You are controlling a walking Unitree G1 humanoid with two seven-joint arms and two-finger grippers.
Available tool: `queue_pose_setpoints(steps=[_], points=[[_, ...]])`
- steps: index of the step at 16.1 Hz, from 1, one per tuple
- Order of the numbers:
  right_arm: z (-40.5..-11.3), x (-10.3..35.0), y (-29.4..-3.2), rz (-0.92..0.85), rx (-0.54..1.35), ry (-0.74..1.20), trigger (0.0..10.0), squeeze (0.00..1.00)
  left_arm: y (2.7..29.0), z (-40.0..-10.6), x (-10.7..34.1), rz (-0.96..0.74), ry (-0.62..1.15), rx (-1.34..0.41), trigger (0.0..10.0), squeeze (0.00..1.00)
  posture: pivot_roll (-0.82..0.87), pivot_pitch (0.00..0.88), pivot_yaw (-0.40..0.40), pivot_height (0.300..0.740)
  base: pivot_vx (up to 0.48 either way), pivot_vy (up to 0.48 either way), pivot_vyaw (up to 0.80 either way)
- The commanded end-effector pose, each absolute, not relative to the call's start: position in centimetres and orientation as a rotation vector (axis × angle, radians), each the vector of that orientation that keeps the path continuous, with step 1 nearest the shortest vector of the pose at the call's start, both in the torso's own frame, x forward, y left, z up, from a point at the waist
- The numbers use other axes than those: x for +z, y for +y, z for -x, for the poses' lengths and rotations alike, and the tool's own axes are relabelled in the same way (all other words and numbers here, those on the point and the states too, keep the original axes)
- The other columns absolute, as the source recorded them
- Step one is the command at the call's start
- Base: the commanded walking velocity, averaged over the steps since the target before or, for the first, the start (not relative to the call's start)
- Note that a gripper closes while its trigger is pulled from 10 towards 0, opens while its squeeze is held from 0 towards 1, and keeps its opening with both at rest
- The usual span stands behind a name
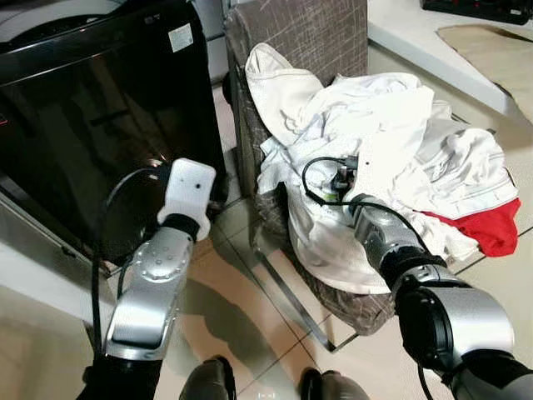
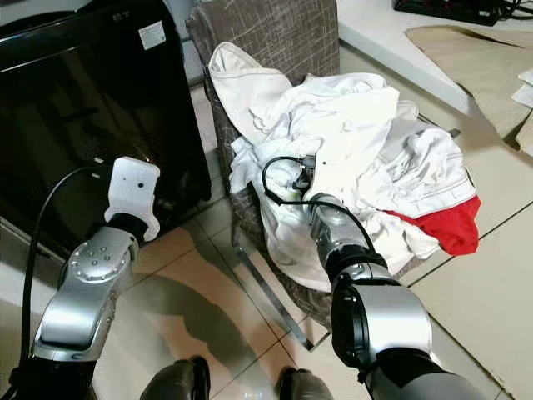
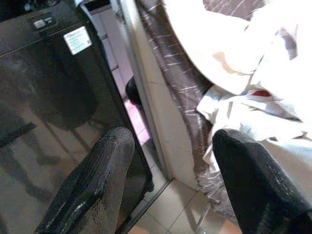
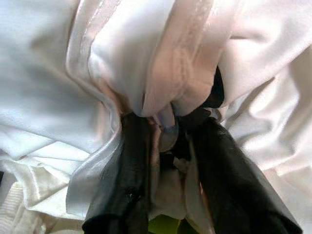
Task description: Clothes washing
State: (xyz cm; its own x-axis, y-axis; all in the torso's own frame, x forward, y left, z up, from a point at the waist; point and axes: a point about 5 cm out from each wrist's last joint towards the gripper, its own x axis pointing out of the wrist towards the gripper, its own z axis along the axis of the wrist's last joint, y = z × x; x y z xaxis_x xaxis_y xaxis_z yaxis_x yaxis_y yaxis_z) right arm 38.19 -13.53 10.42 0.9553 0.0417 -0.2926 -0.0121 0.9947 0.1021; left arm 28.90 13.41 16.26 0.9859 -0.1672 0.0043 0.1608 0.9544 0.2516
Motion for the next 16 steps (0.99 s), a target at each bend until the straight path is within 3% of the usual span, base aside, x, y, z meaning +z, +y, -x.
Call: queue_pose_setpoints(steps=[1,7,12,16], points=[[-37.7,9.5,-13.2,-0.115,0.037,0.318,0.0,0.0,13.4,-29.1,16.0,-0.261,-0.02,-0.168,10.0,0.0,0.09,0.151,-0.009,0.74,0.0,0.0,0.0],[-39.1,13.1,-11.4,-0.105,0.139,0.156,0.0,0.0,12.4,-30.4,16.3,-0.243,-0.059,-0.185,10.0,0.0,0.06,0.08,-0.022,0.74,0.0,0.0,0.0],[-41.4,22.5,-11.0,-0.118,0.218,-0.157,0.0,0.0,11.2,-32.4,17.2,-0.225,-0.117,-0.203,10.0,0.0,0.01,0.0,-0.02,0.74,0.0,0.0,0.0],[-41.5,26.4,-10.7,-0.079,0.263,-0.313,0.0,0.0,11.0,-33.0,17.4,-0.219,-0.14,-0.203,10.0,0.0,0.01,0.0,-0.025,0.74,0.0,0.0,0.0]])
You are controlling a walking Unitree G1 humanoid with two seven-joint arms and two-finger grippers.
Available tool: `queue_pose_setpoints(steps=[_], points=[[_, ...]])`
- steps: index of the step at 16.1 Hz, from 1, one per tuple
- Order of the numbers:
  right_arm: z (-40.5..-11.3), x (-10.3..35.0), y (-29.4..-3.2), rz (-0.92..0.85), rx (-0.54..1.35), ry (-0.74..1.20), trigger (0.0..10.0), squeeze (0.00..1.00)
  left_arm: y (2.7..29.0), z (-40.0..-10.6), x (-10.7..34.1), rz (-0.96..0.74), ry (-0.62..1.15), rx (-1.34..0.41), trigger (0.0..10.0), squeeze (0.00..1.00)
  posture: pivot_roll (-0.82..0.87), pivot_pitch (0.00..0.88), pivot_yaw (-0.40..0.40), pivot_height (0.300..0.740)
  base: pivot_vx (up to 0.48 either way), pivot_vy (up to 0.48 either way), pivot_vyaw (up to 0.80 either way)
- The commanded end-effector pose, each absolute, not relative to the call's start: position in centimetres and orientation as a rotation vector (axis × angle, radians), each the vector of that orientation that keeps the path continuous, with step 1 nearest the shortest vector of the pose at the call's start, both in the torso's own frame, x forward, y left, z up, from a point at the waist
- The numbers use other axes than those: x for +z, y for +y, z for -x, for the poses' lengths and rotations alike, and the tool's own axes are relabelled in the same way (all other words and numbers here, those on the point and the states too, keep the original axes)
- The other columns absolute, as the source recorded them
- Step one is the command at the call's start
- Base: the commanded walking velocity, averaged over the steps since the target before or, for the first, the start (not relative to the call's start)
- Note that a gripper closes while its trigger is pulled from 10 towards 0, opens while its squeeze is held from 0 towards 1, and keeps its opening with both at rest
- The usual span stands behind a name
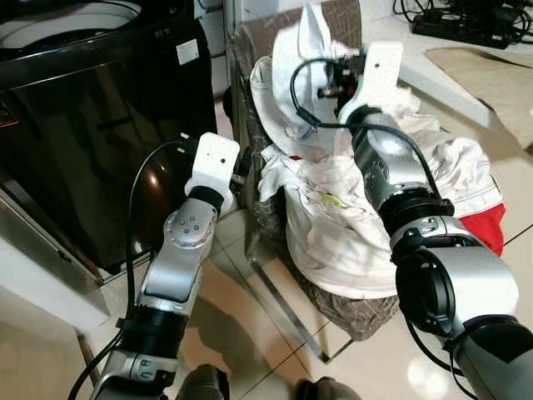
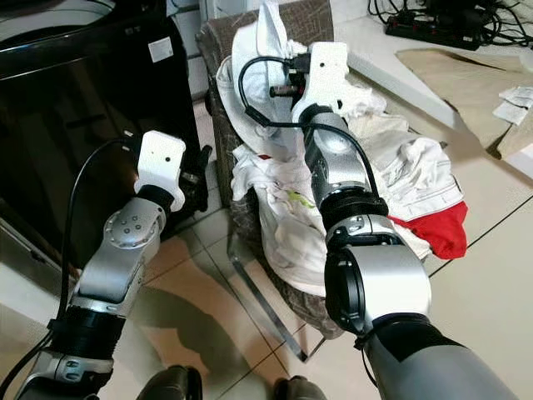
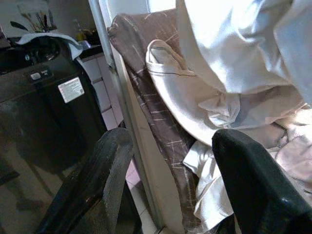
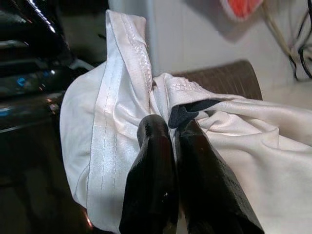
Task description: Clothes washing
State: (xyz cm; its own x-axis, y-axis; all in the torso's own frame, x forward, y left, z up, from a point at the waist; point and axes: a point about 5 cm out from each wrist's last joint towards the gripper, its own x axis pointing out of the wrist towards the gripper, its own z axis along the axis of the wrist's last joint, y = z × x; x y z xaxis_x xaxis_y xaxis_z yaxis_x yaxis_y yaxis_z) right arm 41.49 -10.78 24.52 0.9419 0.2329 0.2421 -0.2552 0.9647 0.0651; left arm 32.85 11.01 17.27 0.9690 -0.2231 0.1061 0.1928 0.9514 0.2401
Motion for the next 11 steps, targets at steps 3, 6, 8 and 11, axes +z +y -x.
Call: queue_pose_setpoints(steps=[3,6,8,11], points=[[-41.3,26.6,-10.9,-0.046,0.28,-0.335,0.0,0.0,11.1,-33.1,17.5,-0.215,-0.153,-0.191,10.0,0.0,0.03,0.0,-0.034,0.74,0.0,0.0,0.44],[-40.8,23.6,-10.5,-0.002,0.322,-0.277,0.0,0.0,12.0,-33.0,17.6,-0.191,-0.178,-0.071,10.0,0.0,0.04,0.0,-0.047,0.74,0.0,0.0,0.56],[-39.6,18.4,-10.7,0.019,0.347,-0.149,0.0,0.0,12.8,-32.4,17.1,-0.171,-0.168,0.007,10.0,0.0,0.06,0.0,-0.061,0.74,0.0,0.0,0.5],[-38.7,16.2,-10.3,0.022,0.38,-0.109,0.0,0.0,13.1,-32.0,16.2,-0.161,-0.13,0.045,10.0,0.0,0.05,0.0,-0.063,0.74,0.0,0.0,0.48]])
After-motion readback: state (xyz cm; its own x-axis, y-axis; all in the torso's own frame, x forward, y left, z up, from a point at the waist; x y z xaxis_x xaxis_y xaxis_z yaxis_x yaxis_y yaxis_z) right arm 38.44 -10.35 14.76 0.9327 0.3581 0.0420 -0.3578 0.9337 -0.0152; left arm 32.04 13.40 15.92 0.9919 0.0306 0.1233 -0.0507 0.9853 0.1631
